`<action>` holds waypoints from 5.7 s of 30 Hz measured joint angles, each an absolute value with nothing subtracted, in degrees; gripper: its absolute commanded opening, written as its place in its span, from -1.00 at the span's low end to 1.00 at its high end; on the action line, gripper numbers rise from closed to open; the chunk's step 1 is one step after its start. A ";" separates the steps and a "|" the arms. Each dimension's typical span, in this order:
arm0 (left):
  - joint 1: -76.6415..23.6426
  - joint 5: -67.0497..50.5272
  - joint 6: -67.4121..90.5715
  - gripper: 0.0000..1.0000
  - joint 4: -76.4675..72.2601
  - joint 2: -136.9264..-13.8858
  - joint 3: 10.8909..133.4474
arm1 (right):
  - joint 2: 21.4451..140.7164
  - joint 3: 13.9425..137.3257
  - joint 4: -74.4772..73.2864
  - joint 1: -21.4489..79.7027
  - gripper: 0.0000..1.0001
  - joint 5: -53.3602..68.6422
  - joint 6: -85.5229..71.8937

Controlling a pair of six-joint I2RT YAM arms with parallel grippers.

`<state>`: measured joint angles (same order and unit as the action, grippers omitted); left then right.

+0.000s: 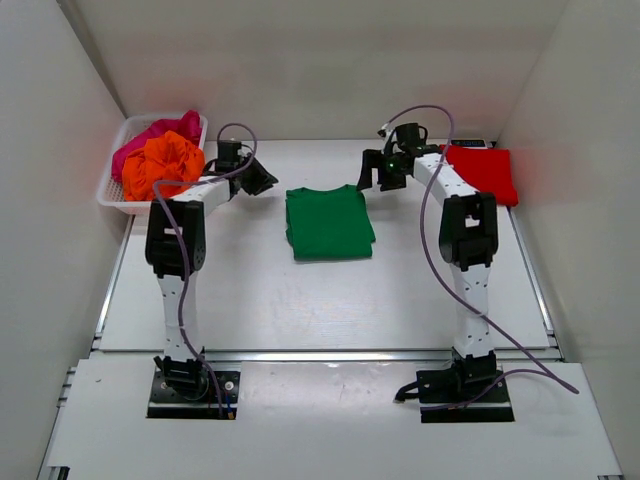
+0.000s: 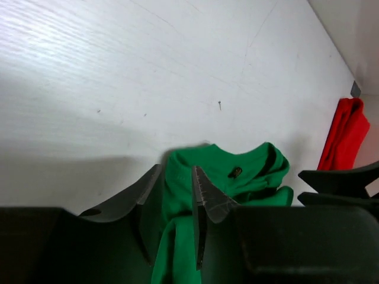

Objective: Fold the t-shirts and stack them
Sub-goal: Fold the long partially folded tshirt into a neat square, then put the neatly folded tshirt into the corner of the board with the right arm

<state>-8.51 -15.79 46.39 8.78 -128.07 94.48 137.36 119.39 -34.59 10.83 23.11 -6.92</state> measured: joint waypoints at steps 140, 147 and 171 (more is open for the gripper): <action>-15.14 -22.96 39.86 -0.45 10.33 -95.53 47.31 | 135.57 114.50 -4.01 -14.55 0.91 -10.39 31.77; -15.42 -22.90 39.86 -0.40 12.60 -93.03 47.46 | 128.14 108.66 -3.75 -11.64 0.98 -11.77 29.50; -14.31 -24.95 35.38 0.97 18.90 -69.21 37.89 | 82.21 59.59 -31.24 15.64 0.98 1.65 -13.06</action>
